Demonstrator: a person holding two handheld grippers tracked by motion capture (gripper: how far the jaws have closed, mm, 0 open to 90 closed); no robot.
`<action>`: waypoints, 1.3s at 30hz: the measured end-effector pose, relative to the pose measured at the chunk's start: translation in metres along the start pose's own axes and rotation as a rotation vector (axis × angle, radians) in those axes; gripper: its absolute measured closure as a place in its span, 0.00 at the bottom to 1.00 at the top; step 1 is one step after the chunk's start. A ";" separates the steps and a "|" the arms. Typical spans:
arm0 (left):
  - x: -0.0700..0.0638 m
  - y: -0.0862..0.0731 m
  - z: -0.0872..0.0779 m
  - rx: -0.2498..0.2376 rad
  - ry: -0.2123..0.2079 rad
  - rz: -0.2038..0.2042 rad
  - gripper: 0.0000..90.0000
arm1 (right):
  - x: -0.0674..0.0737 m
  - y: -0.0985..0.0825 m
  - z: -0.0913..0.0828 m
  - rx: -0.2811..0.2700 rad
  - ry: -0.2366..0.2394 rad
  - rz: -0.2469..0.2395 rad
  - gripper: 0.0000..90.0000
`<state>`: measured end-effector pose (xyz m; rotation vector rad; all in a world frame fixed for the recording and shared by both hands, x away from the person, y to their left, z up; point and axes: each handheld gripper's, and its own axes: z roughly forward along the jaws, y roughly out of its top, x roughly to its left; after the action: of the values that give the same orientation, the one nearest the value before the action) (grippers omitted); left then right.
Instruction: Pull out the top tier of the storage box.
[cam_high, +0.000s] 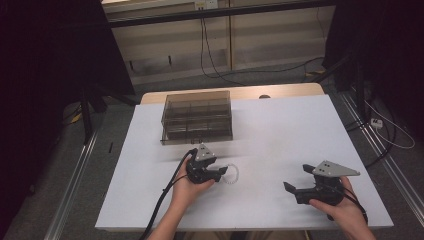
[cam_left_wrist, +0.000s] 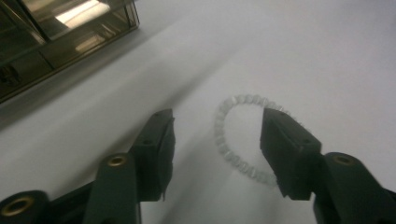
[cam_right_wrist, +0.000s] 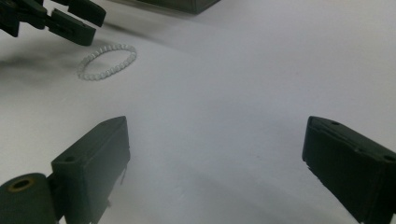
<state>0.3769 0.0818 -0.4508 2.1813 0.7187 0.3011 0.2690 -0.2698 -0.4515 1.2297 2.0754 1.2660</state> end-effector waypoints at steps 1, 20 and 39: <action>0.000 -0.001 0.002 0.006 -0.009 0.001 0.59 | 0.000 0.000 0.000 0.000 0.000 0.000 0.08; 0.000 -0.005 -0.001 0.099 -0.011 -0.001 0.95 | -0.003 -0.002 0.000 0.005 0.000 0.003 0.08; 0.015 -0.023 -0.025 0.133 -0.004 -0.028 0.92 | -0.002 -0.001 -0.001 0.003 -0.001 0.001 0.08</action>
<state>0.3693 0.1179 -0.4522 2.2939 0.7859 0.2402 0.2692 -0.2720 -0.4520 1.2326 2.0775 1.2628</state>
